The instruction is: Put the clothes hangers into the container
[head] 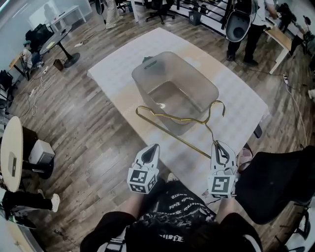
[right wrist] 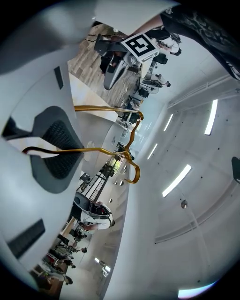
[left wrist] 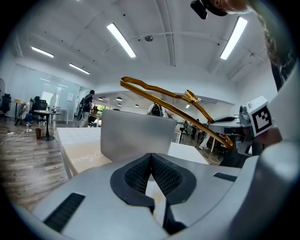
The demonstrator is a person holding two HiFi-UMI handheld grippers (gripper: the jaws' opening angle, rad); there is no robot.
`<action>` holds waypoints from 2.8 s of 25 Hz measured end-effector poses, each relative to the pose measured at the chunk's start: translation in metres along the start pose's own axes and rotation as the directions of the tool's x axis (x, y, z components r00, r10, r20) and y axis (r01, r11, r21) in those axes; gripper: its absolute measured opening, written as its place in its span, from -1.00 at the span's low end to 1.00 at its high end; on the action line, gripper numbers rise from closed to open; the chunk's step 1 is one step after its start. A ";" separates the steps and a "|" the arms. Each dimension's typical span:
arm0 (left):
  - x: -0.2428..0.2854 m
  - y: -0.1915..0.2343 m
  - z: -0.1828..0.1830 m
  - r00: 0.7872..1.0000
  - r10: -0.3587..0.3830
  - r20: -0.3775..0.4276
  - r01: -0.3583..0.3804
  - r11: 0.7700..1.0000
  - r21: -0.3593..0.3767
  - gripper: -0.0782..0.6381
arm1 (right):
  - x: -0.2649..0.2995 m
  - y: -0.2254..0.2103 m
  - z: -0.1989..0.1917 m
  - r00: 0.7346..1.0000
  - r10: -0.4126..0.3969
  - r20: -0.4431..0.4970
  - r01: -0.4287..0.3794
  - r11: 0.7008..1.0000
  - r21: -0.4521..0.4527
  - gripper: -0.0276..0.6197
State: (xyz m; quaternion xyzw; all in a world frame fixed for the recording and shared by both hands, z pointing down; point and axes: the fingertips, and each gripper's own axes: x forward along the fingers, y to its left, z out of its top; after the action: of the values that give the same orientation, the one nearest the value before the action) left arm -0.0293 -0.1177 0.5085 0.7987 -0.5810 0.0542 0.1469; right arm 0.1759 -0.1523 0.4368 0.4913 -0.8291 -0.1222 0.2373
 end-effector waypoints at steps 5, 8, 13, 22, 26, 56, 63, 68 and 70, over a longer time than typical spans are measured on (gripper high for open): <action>0.019 0.015 0.005 1.000 -0.005 -0.008 0.005 1.000 -0.004 -0.73 | 0.021 -0.021 0.006 1.000 -0.018 -0.015 0.018 1.000 -0.022 -0.85; 0.034 0.028 0.010 1.000 -0.021 -0.012 0.021 1.000 -0.002 -0.73 | 0.037 -0.033 0.012 0.999 -0.034 -0.025 0.033 0.999 -0.042 -0.85; 0.058 0.052 0.023 0.998 -0.056 -0.019 0.056 0.998 0.012 -0.73 | 0.056 -0.053 0.023 0.994 -0.090 -0.055 0.089 0.996 -0.030 -0.85; 0.082 0.087 0.028 0.995 -0.095 -0.022 0.096 0.995 0.007 -0.73 | 0.090 -0.083 0.037 0.977 -0.152 -0.153 0.134 0.984 -0.118 -0.85; 0.087 0.097 0.033 0.993 -0.113 -0.018 0.113 0.993 0.015 -0.73 | 0.108 -0.086 0.045 0.972 -0.134 -0.194 0.103 0.981 -0.163 -0.85; 0.100 0.154 0.038 0.993 -0.116 -0.030 0.116 0.993 0.012 -0.73 | 0.259 -0.047 0.075 0.889 0.084 -0.450 -0.306 0.840 -0.447 -0.85; 0.101 0.162 0.032 0.995 -0.096 -0.041 0.096 0.995 0.001 -0.73 | 0.285 -0.036 0.065 0.871 0.117 -0.478 -0.357 0.819 -0.449 -0.85; 0.100 0.163 0.030 0.995 -0.091 -0.044 0.091 0.996 -0.008 -0.73 | 0.299 -0.029 0.063 0.852 0.141 -0.504 -0.395 0.806 -0.442 -0.85; 0.101 0.165 0.028 0.995 -0.087 -0.047 0.087 0.996 -0.009 -0.73 | 0.306 -0.026 0.062 0.849 0.147 -0.507 -0.405 0.798 -0.446 -0.85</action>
State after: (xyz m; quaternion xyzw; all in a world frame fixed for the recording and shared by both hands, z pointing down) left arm -0.1554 -0.2649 0.5368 0.8212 -0.5422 0.0648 0.1658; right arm 0.0399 -0.4336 0.4562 0.2894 -0.7475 -0.1958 0.5649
